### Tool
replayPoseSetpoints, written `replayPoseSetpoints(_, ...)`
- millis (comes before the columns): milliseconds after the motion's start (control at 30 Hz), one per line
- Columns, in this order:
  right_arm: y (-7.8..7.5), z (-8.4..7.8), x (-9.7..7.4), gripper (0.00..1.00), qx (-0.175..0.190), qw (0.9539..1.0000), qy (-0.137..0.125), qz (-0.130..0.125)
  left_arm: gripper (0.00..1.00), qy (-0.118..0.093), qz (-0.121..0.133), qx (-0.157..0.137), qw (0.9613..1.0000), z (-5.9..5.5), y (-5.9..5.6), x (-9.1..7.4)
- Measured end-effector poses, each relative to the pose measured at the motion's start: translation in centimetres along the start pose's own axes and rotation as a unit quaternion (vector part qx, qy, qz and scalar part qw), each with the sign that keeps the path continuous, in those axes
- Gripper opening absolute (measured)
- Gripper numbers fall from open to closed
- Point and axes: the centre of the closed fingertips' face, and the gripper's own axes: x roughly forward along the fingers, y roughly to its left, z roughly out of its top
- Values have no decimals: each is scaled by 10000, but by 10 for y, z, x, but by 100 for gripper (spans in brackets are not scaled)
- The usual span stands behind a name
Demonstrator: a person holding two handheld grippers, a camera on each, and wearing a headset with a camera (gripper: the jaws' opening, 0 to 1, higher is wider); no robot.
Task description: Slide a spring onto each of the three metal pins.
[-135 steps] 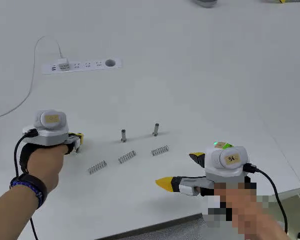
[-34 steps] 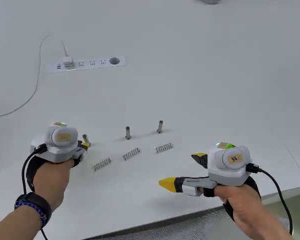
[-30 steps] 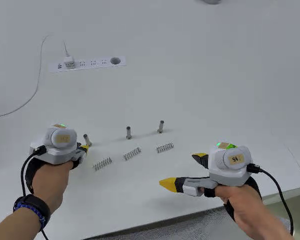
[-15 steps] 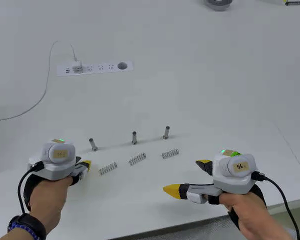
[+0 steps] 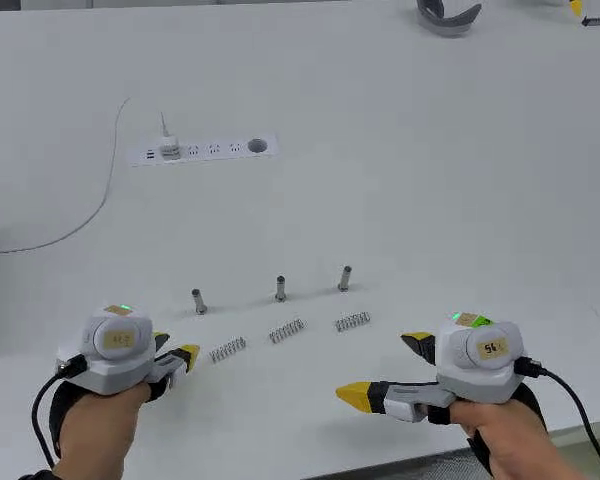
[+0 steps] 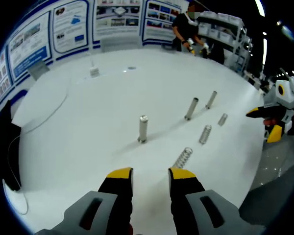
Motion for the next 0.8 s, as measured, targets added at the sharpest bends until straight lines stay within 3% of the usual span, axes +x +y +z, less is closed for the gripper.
replayPoseSetpoints(367,0,4,2,86,-45,10000,-55,1,40,-192,-119,-77,9997,2,4,-16)
replayPoseSetpoints(800,-2,4,3,87,-147,9999,28,-4,50,-273,-230,-94,9993,-1,1,-31)
